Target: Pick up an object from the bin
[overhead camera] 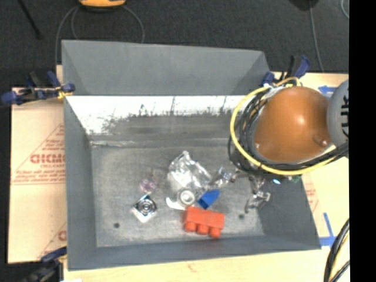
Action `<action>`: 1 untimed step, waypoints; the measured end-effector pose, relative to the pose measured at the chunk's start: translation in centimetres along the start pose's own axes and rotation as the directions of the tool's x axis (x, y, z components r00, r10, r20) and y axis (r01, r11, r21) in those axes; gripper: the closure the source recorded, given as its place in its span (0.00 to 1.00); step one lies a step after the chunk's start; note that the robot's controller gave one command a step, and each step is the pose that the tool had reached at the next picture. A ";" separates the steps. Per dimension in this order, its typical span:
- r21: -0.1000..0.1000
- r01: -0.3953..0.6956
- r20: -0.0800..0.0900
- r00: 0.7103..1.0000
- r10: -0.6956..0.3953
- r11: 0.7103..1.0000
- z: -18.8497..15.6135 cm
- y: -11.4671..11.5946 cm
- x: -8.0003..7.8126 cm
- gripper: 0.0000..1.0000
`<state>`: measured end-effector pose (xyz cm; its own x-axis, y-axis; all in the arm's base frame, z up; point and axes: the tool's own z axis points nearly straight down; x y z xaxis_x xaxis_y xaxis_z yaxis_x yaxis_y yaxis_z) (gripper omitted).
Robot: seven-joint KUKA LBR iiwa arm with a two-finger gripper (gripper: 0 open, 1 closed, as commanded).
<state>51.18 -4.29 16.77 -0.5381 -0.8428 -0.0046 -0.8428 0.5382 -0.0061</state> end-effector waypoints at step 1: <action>0.001 0.219 -0.001 0.976 -0.219 0.976 6.1 2.3 -3.7 0.00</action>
Offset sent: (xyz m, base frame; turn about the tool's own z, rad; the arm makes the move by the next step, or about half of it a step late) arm -0.0016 0.0690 -0.0941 -0.2991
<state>51.25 0.09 10.72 -0.3405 -0.9402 -0.0026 -0.9402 0.3406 -0.0078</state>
